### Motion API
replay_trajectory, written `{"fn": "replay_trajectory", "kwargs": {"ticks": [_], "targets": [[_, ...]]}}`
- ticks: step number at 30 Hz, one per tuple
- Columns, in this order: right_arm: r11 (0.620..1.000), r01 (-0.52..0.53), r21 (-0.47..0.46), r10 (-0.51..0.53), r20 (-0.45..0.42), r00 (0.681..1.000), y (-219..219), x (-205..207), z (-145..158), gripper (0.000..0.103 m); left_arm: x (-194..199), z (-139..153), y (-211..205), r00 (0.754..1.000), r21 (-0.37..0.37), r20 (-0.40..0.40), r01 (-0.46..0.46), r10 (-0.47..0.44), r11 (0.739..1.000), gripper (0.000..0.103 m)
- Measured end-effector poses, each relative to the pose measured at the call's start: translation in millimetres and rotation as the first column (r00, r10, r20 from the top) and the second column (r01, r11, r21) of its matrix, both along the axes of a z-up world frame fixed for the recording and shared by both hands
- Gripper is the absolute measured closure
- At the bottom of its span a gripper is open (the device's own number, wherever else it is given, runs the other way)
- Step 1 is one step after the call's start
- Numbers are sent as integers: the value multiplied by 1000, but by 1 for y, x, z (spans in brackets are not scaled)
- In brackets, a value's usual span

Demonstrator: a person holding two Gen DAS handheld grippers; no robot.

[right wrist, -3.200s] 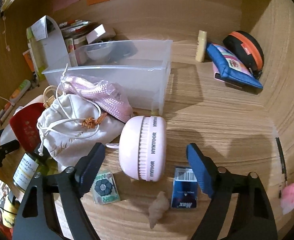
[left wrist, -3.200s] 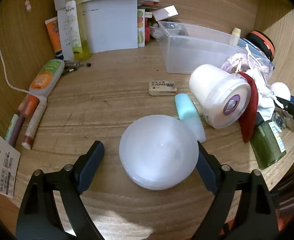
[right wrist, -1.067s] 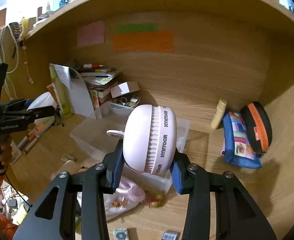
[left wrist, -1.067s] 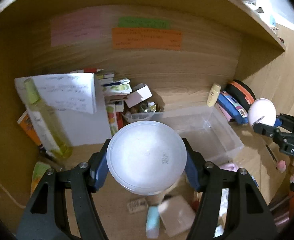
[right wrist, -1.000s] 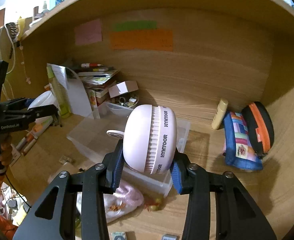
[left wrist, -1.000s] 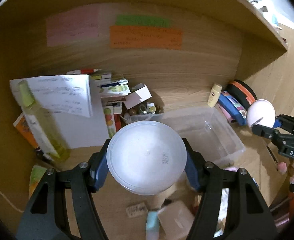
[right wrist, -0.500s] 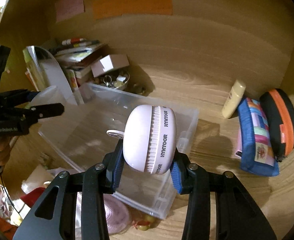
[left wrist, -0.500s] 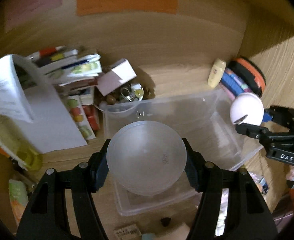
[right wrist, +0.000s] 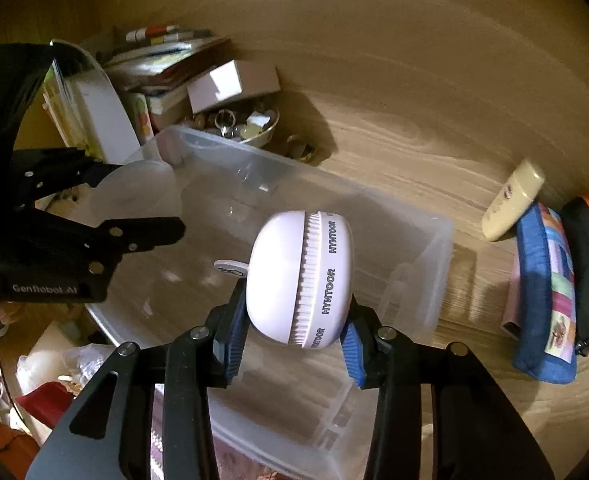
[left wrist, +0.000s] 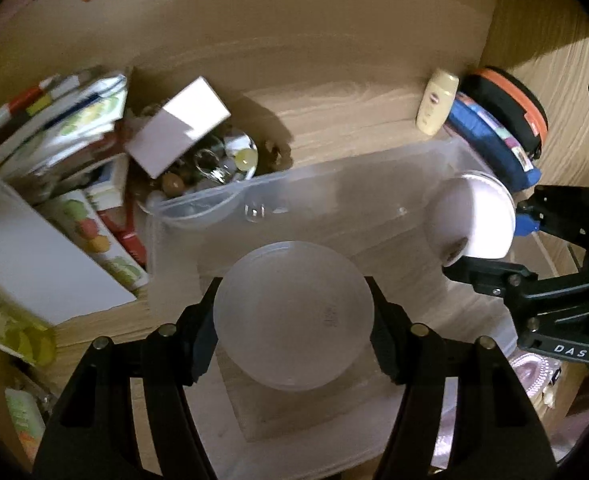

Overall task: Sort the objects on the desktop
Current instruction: 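Lower both held items into the clear bin and open both tools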

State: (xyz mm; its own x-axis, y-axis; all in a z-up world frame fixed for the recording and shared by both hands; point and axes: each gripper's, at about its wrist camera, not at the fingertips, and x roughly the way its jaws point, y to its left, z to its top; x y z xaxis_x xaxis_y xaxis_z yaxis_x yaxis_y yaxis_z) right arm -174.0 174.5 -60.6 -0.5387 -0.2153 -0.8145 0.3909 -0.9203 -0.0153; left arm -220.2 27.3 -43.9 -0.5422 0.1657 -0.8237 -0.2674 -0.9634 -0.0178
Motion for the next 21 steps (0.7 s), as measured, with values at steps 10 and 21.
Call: {"fn": "replay_trajectory", "kwargs": {"ticks": [10,21], "targets": [[995,-39,95,34,53,998,-14,-10,-14,66,-11,-15,9,999,-47,32,41,-39,998,38],[990,-51,132,40,87,995,-20,-18,-22,65,-14,-14,10,998,-50,23,56,-54,997,38]]}}
